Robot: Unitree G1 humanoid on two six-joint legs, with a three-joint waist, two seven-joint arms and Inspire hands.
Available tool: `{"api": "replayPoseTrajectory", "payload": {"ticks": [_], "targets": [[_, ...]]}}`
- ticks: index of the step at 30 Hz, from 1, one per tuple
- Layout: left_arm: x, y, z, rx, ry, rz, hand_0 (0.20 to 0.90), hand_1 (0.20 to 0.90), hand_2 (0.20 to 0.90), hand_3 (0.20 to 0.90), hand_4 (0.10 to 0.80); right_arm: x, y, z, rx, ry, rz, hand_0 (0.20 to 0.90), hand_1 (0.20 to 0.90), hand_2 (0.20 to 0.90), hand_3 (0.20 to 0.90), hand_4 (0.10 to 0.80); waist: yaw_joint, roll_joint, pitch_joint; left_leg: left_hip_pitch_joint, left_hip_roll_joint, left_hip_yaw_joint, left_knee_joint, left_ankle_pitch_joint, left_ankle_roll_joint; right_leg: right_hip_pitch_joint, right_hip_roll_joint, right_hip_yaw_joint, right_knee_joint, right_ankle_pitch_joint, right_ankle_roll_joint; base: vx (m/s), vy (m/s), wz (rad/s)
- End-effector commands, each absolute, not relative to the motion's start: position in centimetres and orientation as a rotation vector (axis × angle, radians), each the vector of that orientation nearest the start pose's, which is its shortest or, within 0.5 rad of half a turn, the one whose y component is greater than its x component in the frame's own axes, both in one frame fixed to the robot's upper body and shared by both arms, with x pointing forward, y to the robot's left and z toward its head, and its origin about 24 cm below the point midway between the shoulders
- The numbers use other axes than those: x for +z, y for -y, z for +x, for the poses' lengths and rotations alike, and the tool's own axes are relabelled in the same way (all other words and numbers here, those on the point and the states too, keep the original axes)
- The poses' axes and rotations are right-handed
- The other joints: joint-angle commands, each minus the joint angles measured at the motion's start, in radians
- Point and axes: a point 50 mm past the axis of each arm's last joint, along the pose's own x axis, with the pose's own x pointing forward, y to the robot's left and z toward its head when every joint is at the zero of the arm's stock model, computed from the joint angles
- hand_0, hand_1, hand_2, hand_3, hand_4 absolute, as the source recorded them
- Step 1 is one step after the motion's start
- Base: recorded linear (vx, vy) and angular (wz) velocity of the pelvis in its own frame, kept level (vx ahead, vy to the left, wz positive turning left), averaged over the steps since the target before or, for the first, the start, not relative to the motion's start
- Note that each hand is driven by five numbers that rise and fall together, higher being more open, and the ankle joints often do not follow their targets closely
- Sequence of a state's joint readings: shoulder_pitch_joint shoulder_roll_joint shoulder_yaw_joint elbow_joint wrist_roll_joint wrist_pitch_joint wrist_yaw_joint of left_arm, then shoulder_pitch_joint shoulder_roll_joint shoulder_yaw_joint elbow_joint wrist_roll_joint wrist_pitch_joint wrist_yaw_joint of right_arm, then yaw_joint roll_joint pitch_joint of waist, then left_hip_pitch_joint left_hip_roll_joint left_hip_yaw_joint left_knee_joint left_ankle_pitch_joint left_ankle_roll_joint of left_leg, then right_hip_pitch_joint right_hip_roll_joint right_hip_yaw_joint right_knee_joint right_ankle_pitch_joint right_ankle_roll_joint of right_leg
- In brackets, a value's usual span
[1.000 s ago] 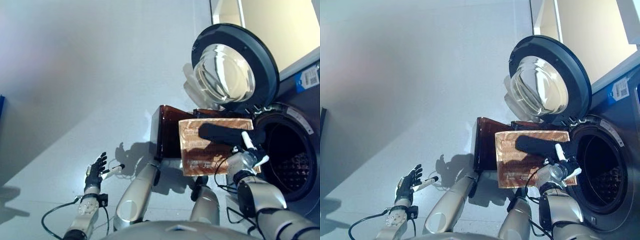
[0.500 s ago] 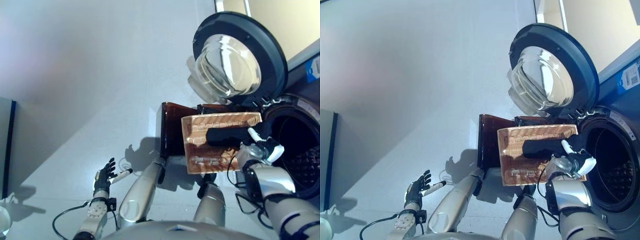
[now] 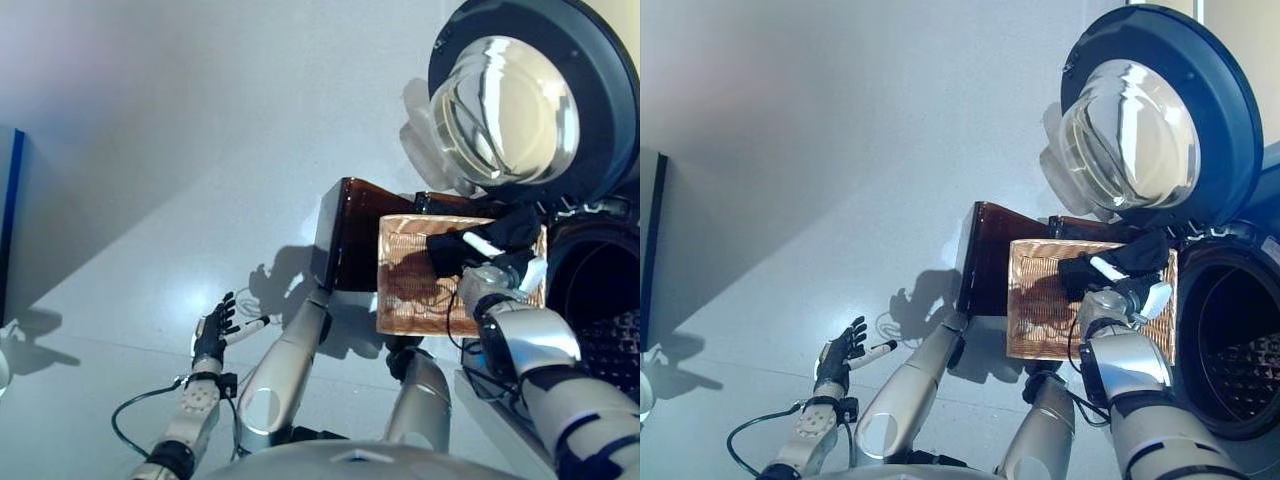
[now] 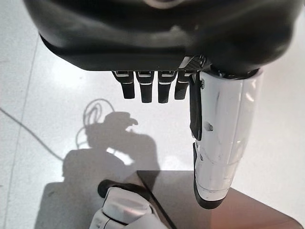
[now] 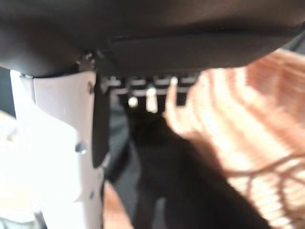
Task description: Pick up the clothes and place them into the washing machine
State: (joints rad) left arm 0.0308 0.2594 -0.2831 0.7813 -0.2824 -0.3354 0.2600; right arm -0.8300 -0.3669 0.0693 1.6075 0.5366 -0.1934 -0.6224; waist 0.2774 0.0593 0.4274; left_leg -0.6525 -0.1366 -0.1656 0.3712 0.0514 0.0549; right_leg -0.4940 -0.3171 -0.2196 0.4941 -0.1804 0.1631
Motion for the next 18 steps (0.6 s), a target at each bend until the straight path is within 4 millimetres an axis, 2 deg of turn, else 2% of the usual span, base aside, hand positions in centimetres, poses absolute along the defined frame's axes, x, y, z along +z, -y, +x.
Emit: {"api": "replayPoseTrajectory", "payload": {"ticks": [1, 5, 8, 9, 10, 11, 12, 13, 14, 16, 18], "targets": [[-8.7, -22.8, 17.8, 0.254, -0.440, 0.205, 0.900, 0.900, 0.900, 0.900, 0.800, -0.2, 31.2, 29.2, -1.069, -0.554, -0.122, 0.900, 0.900, 0.900, 0.900, 0.800, 0.029, 0.005, -0.019, -0.040, -0.017, 0.024, 0.062, -0.107, -0.043, -0.023, 0.025, -0.025, -0.032, 0.079, -0.107, 0.000, 0.000, 0.00], [-8.6, -22.6, 17.7, 0.243, -0.432, 0.205, 0.900, 0.900, 0.900, 0.900, 0.800, -1.8, 30.5, 28.2, -1.077, -0.603, -0.127, 0.900, 0.900, 0.900, 0.900, 0.800, 0.031, 0.010, -0.024, -0.037, -0.019, 0.023, 0.059, -0.106, -0.040, -0.021, 0.020, -0.023, -0.031, 0.081, -0.104, -0.004, 0.016, 0.00], [-8.8, -22.5, 17.5, 0.241, -0.442, 0.212, 0.900, 0.900, 0.900, 0.900, 0.800, -2.2, 30.4, 27.7, -1.096, -0.620, -0.152, 0.900, 0.900, 0.900, 0.900, 0.800, 0.030, 0.014, -0.028, -0.036, -0.020, 0.023, 0.053, -0.105, -0.039, -0.023, 0.017, -0.026, -0.032, 0.083, -0.102, 0.000, 0.000, 0.00], [-8.8, -22.5, 17.4, 0.244, -0.442, 0.212, 0.900, 0.900, 0.900, 0.900, 0.800, -2.3, 30.0, 27.7, -1.075, -0.626, -0.214, 0.900, 0.900, 0.900, 0.900, 0.800, 0.029, 0.015, -0.028, -0.036, -0.020, 0.025, 0.051, -0.104, -0.039, -0.024, 0.016, -0.025, -0.033, 0.086, -0.100, -0.010, 0.037, 0.01], [-8.8, -22.6, 17.4, 0.253, -0.443, 0.215, 0.900, 0.900, 0.900, 0.900, 0.800, -2.3, 29.5, 28.0, -1.030, -0.618, -0.353, 0.900, 0.900, 0.900, 0.900, 0.800, 0.030, 0.017, -0.026, -0.037, -0.020, 0.027, 0.051, -0.099, -0.039, -0.027, 0.016, -0.025, -0.033, 0.090, -0.100, 0.000, 0.000, 0.00], [-8.9, -22.6, 17.4, 0.255, -0.443, 0.214, 0.900, 0.900, 0.900, 0.900, 0.800, -2.2, 29.4, 28.1, -1.029, -0.618, -0.358, 0.900, 0.900, 0.900, 0.900, 0.800, 0.028, 0.017, -0.026, -0.037, -0.020, 0.027, 0.051, -0.099, -0.039, -0.027, 0.016, -0.025, -0.033, 0.090, -0.100, -0.027, 0.033, 0.00], [-8.8, -22.6, 17.4, 0.267, -0.430, 0.223, 0.900, 0.900, 0.900, 0.900, 0.800, -2.5, 27.7, 28.8, -0.881, -0.562, -0.591, 0.900, 0.900, 0.900, 0.900, 0.800, 0.023, 0.017, -0.017, -0.036, -0.018, 0.030, 0.042, -0.089, -0.042, -0.026, 0.019, -0.023, -0.040, 0.098, -0.100, 0.000, 0.000, 0.00], [-8.8, -22.6, 17.4, 0.268, -0.430, 0.223, 0.900, 0.900, 0.900, 0.900, 0.800, -2.5, 27.6, 28.8, -0.880, -0.563, -0.593, 0.900, 0.900, 0.900, 0.900, 0.800, 0.022, 0.017, -0.018, -0.035, -0.018, 0.029, 0.041, -0.088, -0.042, -0.026, 0.019, -0.023, -0.041, 0.098, -0.100, 0.000, 0.000, 0.00], [-8.8, -22.6, 17.4, 0.274, -0.429, 0.227, 0.900, 0.900, 0.900, 0.900, 0.800, -2.8, 27.3, 28.7, -0.827, -0.555, -0.665, 0.900, 0.900, 0.900, 0.900, 0.800, 0.017, 0.015, -0.016, -0.032, -0.016, 0.028, 0.036, -0.085, -0.044, -0.023, 0.020, -0.025, -0.044, 0.100, -0.099, -0.003, 0.000, 0.03], [-8.9, -23.1, 17.1, 0.311, -0.429, 0.235, 0.900, 0.900, 0.900, 0.900, 0.800, -2.7, 27.0, 28.9, -0.722, -0.484, -0.895, 0.900, 0.900, 0.900, 0.900, 0.800, 0.008, 0.004, -0.016, -0.023, -0.012, 0.031, 0.030, -0.082, -0.046, -0.019, 0.025, -0.023, -0.052, 0.104, -0.097, 0.000, 0.000, 0.00], [-9.0, -23.2, 16.8, 0.324, -0.431, 0.235, 0.900, 0.900, 0.900, 0.900, 0.800, -2.9, 26.6, 28.9, -0.614, -0.441, -1.031, 0.900, 0.900, 0.900, 0.900, 0.800, -0.003, -0.006, -0.021, -0.020, -0.009, 0.035, 0.028, -0.084, -0.046, -0.017, 0.030, -0.021, -0.056, 0.109, -0.097, 0.021, 0.005, 0.04]]}}
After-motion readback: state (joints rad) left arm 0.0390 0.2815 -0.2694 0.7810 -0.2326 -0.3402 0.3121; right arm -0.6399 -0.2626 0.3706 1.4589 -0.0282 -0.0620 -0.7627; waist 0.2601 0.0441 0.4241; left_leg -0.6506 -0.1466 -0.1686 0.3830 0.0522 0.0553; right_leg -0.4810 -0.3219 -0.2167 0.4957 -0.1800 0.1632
